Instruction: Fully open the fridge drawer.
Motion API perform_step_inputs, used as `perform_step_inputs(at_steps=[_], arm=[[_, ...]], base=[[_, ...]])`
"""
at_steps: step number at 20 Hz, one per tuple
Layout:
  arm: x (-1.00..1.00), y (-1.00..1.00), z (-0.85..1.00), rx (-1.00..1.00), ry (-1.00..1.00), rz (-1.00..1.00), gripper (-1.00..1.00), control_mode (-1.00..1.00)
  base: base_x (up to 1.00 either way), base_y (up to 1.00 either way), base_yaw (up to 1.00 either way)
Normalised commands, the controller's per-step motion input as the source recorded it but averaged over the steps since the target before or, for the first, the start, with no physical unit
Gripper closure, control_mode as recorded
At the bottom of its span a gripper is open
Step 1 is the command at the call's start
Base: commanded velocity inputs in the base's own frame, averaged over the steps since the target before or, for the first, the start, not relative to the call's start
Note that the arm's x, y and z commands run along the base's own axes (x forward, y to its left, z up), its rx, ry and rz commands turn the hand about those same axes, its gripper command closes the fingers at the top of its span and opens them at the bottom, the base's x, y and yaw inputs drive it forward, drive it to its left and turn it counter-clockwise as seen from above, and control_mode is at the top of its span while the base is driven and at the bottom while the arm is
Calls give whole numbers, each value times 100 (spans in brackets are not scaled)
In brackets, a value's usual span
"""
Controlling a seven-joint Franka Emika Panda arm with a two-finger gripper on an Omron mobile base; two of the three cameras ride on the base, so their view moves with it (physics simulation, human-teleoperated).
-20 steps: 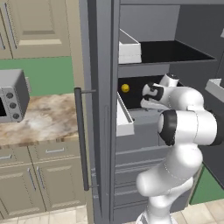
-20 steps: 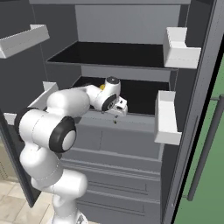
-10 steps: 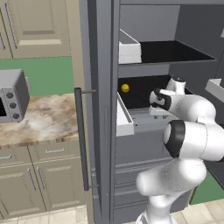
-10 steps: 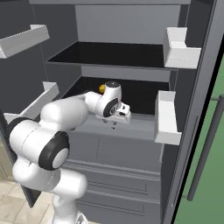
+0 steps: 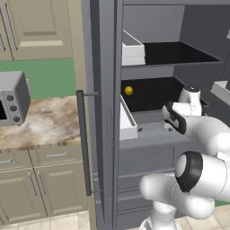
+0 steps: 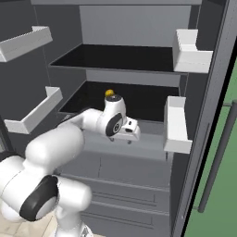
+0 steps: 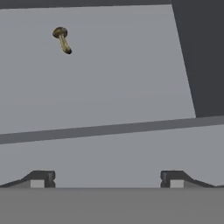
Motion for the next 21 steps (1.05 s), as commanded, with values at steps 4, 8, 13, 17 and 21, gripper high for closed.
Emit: perform_step_inputs(at_steps=[4,8,13,17,21], arm=[[-100,-67,-64,-11,2,1,-100,-100],[-100,-71,-74,-12,5,2,-100,-100],[-100,-73,-83,-14,6,5,-100,-100],[-100,-70,-88,-15,8,6,-100,-100],[-100,-58,-54,-5,-1,4,-100,-100]], base=[[0,0,0],[0,0,0],[0,0,0],[0,0,0],[0,0,0]])
